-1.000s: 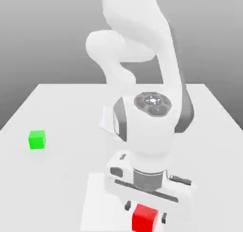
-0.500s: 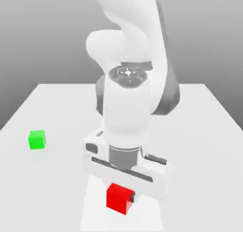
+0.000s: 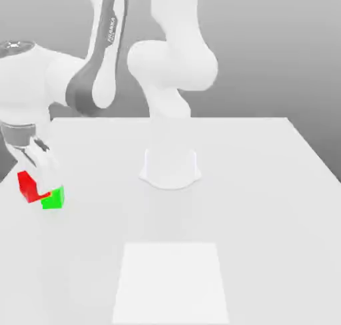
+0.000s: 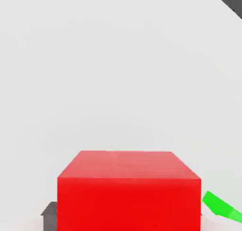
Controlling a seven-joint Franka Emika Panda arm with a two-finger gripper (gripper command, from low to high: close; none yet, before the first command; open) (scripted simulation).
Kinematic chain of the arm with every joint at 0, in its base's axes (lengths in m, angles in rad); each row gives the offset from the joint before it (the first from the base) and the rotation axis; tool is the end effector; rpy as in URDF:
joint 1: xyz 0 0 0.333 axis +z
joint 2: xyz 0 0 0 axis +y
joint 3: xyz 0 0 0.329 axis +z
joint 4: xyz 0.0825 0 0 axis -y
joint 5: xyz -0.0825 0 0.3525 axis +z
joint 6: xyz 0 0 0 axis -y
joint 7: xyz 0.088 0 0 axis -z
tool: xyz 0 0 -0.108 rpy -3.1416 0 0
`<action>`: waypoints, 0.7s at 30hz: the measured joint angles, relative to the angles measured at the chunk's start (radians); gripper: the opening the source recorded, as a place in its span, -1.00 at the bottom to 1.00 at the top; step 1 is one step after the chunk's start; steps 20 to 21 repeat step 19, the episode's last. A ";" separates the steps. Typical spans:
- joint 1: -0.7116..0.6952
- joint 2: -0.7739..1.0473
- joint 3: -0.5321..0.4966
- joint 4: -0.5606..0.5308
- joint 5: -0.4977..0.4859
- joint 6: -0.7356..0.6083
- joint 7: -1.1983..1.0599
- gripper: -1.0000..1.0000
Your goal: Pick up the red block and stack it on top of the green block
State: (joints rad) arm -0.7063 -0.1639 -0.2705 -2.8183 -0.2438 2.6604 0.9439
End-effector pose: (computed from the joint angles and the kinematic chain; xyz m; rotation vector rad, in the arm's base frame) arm 0.2059 -0.2872 0.2886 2.0263 -2.3093 0.0059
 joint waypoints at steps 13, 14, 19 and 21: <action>0.043 0.090 -0.211 -0.086 0.336 0.146 -0.366 -1.00; 0.050 0.111 -0.209 -0.085 0.363 0.164 -0.385 -1.00; 0.061 0.199 -0.215 -0.086 0.384 0.264 -0.399 -1.00; 0.061 0.199 -0.215 -0.086 0.384 0.264 -0.399 -1.00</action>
